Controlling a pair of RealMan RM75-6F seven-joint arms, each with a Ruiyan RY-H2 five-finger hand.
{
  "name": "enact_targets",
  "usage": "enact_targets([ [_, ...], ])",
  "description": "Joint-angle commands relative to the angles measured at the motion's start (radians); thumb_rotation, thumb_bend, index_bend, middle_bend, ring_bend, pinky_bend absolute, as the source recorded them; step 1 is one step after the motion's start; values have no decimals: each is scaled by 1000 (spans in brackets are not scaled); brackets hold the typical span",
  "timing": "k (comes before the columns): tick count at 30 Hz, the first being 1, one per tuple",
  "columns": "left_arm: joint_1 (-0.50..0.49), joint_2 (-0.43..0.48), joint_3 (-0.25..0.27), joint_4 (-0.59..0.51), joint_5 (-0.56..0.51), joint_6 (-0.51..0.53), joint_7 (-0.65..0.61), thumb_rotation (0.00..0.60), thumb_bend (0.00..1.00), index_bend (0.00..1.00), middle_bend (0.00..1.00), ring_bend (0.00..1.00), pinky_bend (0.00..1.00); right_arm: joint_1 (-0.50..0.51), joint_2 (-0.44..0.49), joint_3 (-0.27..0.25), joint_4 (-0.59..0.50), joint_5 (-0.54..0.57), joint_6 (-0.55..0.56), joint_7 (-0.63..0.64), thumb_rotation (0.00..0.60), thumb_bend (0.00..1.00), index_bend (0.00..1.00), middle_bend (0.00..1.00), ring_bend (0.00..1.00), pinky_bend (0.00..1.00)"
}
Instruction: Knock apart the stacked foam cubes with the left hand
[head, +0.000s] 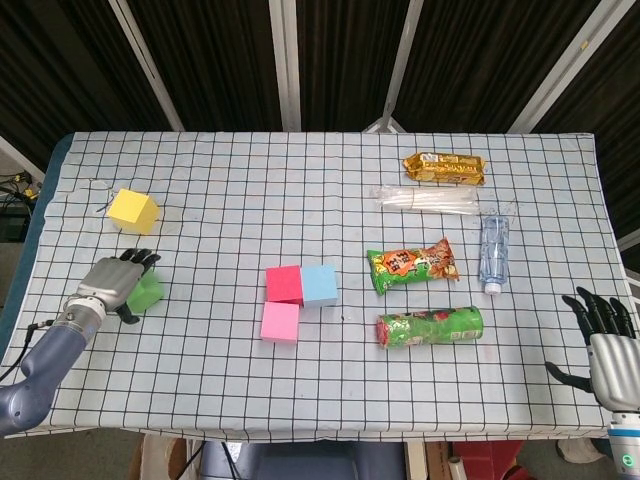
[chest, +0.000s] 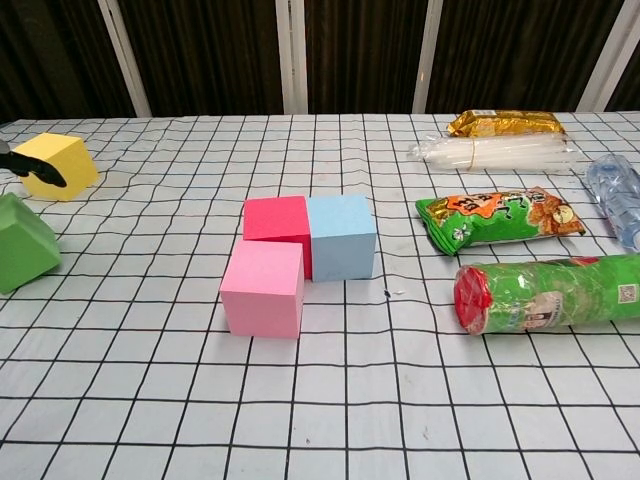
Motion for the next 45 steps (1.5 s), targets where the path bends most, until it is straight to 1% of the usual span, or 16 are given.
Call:
enact_targets([
  [1,-12,23,-11,-24,19,-20,-23,600,40,0,0,0,197,-1,2,0,-1,0,1,2,600,59,171,91,106,0],
  [3,-19,25,-17,-38,29,-3,-21,600,18,3,0,0,197,-2,3,-1,-1,0,2,4,600,59,171,91,106,0],
  [7,-6,-13,-56,-58,82,76,-55,600,1,10,0,0,198,-1,5,-2,-1,0,-3,8,600,59,170,91,106,0],
  [8,4,-40,-71,-56,122,113,-66,600,1,11,0,0,198,-1,6,-2,-1,-1,-2,9,600,58,170,91,106,0],
  [12,46,-156,-86,-10,273,234,-83,600,0,16,0,0,198,-2,7,-2,0,0,0,13,600,59,171,91,106,0],
  [15,62,-235,-90,26,319,268,-100,600,0,15,0,0,198,-2,7,-2,1,2,-1,15,600,59,171,91,106,0],
  [22,44,-382,-100,98,323,256,-70,600,0,12,0,0,198,0,7,0,4,8,-6,15,600,59,171,91,106,0],
  [30,30,-533,-145,178,354,302,-60,600,0,11,1,0,198,2,4,-1,5,11,-12,8,600,58,171,91,106,0],
  [33,21,-583,-154,211,359,307,-48,600,0,13,1,0,199,5,2,-1,5,13,-15,4,600,59,171,91,106,0],
  [36,10,-625,-163,240,361,308,-30,600,0,19,3,1,202,6,2,0,5,15,-18,2,600,59,171,91,106,0],
  [41,-6,-688,-178,283,369,318,0,600,0,34,19,32,259,6,3,-1,5,17,-20,2,600,59,171,92,106,0],
  [45,-12,-723,-190,302,366,328,24,600,0,44,45,33,259,7,4,-2,5,17,-23,3,600,58,171,92,106,0],
])
